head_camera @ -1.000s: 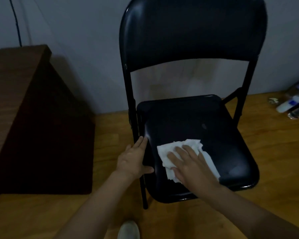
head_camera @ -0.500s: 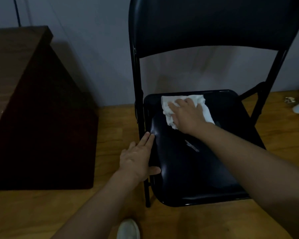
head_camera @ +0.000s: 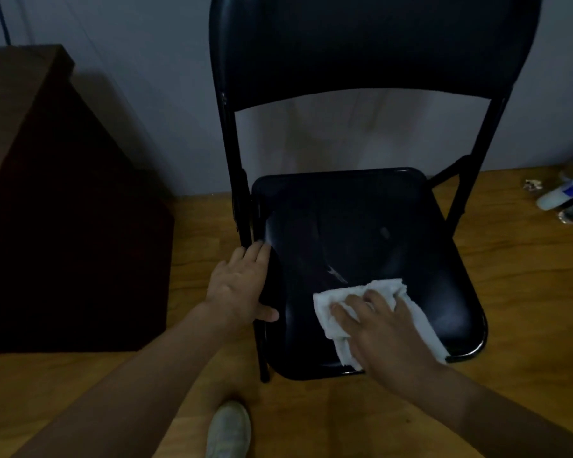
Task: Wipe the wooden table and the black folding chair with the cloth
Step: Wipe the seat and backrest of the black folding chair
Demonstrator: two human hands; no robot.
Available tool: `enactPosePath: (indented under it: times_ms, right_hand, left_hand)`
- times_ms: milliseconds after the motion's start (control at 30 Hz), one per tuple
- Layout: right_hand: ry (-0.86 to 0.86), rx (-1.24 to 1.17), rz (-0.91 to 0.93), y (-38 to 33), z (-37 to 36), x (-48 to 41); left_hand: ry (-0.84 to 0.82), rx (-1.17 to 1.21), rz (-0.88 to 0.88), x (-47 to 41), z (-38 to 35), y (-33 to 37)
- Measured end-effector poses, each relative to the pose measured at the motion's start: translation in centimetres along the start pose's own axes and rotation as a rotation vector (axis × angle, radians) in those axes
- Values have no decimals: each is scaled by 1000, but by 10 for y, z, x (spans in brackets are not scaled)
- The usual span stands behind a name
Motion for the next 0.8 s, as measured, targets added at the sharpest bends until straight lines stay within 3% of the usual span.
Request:
enactPosePath:
  times_ms: [233, 433, 633, 800]
  right_hand:
    - [174, -4, -107, 34, 29, -117]
    - [210, -45, -223, 49, 54, -197]
    - [239, -98, -139, 15, 31, -88]
    - [88, -53, -63, -5, 2, 18]
  left_hand:
    - [-11, 10, -89, -7, 0, -10]
    - [-23, 150, -90, -6, -11, -18]
    - [-65, 221, -81, -1, -9, -21]
    - [-84, 186, -45, -1, -3, -16]
Point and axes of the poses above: each hand's wrist, its own x-axis away from the middle knuckle, its own z-axis out of the back of the hand, y = z × x, the point moved 6 cm from there along -x, towards the middle knuckle
